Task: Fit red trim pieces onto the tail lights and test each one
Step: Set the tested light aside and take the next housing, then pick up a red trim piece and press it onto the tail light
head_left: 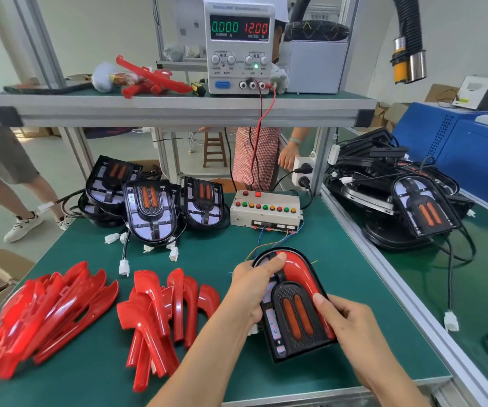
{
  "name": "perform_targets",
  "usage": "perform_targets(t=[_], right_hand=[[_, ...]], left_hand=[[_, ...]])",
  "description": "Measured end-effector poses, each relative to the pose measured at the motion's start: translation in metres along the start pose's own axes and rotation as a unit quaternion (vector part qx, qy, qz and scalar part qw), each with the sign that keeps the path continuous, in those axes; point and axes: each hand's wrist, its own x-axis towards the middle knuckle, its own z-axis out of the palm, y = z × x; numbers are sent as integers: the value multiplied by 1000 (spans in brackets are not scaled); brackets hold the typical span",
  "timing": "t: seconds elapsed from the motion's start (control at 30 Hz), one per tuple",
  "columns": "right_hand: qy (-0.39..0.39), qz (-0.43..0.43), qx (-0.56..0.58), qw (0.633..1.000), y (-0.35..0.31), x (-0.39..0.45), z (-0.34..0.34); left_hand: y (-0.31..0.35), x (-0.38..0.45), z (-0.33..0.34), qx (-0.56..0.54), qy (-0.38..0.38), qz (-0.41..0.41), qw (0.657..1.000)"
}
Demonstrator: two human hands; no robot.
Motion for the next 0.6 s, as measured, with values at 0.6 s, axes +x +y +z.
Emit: perform_targets(t=[0.6], right_hand=[[160,43,-78,983,12,-1,5]], left_hand=[[-7,-61,-30,302,74,235,921]])
